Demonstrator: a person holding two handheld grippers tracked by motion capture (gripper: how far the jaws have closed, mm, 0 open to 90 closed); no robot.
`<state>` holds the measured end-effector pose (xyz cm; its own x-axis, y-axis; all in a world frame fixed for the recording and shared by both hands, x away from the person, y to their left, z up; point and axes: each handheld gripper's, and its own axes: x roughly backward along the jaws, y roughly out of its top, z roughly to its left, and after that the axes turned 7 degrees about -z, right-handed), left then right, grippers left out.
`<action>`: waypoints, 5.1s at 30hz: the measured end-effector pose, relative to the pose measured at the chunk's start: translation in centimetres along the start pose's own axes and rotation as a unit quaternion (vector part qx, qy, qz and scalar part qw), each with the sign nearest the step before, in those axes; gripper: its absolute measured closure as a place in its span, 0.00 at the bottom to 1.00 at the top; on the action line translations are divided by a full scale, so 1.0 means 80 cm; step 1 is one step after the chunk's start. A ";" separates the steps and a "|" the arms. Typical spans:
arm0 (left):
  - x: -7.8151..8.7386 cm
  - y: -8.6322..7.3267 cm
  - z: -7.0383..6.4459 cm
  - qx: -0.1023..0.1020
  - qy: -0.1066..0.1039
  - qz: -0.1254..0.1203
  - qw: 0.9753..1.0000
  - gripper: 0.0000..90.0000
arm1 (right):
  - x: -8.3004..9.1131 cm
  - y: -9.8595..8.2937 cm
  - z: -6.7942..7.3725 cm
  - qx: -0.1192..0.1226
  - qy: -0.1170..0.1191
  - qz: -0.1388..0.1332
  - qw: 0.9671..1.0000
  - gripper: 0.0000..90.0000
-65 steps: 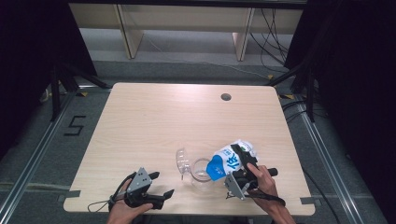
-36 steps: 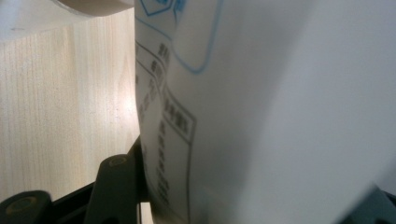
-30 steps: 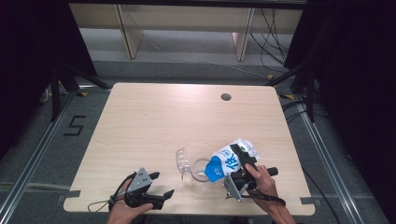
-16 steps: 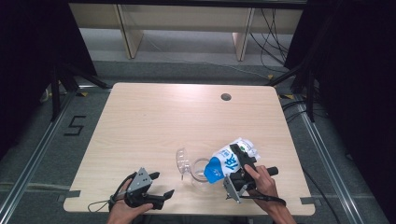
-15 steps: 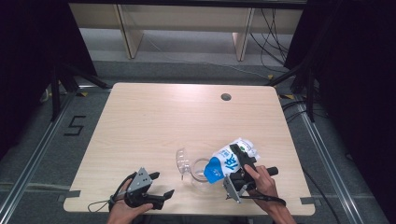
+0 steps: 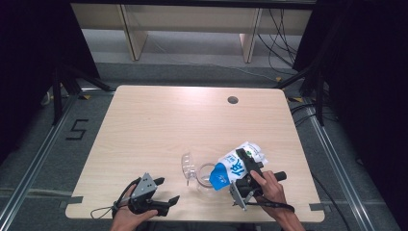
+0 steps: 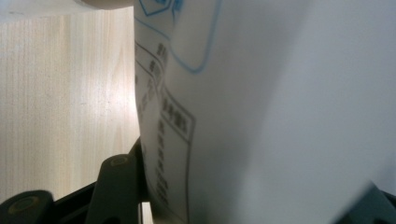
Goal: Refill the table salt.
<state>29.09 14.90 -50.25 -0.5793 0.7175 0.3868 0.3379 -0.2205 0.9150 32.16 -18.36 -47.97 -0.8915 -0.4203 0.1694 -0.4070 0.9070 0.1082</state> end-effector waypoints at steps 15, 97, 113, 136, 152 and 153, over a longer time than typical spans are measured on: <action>0.000 0.000 0.000 0.000 0.000 0.000 1.000 0.18 | 0.000 0.002 -0.003 0.041 -0.002 0.005 0.999 0.53; 0.001 0.000 -0.001 0.002 0.006 0.001 1.000 0.18 | -0.002 0.002 0.000 0.076 -0.027 0.004 0.997 0.55; 0.000 0.000 -0.001 0.002 0.004 0.000 1.000 0.18 | -0.002 0.004 -0.001 0.089 -0.020 0.012 0.996 0.55; 0.000 0.000 -0.001 -0.001 0.003 0.000 1.000 0.18 | -0.001 0.006 -0.004 0.114 -0.026 0.015 0.993 0.56; 0.000 0.000 -0.001 0.002 0.003 -0.001 1.000 0.18 | -0.002 0.005 0.002 0.089 -0.036 0.011 0.995 0.56; 0.000 0.000 -0.001 0.002 0.003 -0.001 1.000 0.18 | -0.002 0.005 0.002 0.089 -0.036 0.011 0.995 0.56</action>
<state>29.02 14.83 -50.22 -0.5842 0.7143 0.3854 0.3392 -0.2165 0.9154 32.11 -17.94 -48.07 -0.9099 -0.4027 0.0994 -0.4102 0.9092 -0.0712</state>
